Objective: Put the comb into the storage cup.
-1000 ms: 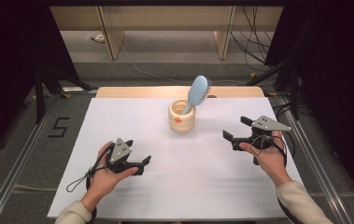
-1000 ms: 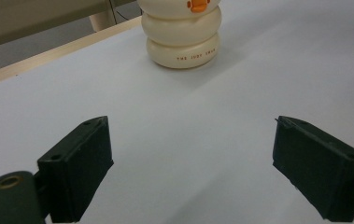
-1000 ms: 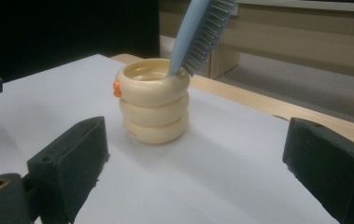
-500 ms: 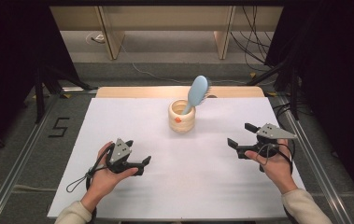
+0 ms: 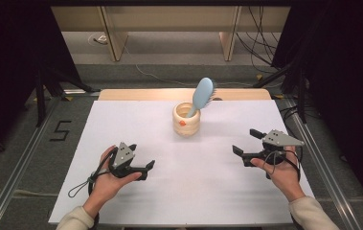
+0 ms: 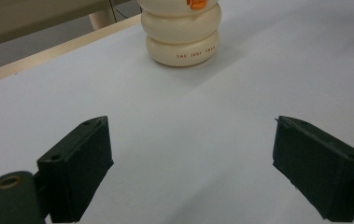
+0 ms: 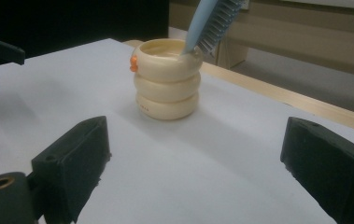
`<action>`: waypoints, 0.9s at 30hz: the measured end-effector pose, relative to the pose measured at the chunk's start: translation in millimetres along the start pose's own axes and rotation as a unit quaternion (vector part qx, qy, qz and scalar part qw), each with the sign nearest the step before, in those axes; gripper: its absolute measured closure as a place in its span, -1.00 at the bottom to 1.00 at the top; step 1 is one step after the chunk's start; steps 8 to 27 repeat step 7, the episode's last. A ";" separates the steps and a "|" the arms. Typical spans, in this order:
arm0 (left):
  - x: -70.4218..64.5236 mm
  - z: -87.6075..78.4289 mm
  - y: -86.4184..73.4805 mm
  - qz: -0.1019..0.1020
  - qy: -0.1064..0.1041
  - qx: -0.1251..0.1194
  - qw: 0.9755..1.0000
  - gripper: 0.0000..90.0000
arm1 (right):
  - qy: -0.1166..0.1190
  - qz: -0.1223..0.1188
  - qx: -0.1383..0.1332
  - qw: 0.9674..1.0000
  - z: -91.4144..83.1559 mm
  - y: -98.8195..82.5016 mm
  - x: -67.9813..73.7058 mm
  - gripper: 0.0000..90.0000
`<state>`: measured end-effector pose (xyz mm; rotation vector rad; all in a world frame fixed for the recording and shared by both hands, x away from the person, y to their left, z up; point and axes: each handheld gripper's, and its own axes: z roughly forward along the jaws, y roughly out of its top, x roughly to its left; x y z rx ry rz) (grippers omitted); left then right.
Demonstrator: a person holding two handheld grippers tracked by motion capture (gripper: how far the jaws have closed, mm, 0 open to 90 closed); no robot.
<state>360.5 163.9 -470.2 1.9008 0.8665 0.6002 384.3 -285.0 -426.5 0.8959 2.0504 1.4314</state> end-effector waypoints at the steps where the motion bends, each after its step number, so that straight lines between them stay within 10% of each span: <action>1: -0.1 0.1 0.0 0.000 0.000 0.000 1.000 -0.75 | 0.000 0.001 0.000 1.000 0.0 0.0 0.0 -0.80; 27: -0.5 1.3 0.1 0.000 0.000 -0.001 1.000 -0.74 | -0.001 0.011 -0.010 1.000 -0.3 0.8 -1.1 -0.83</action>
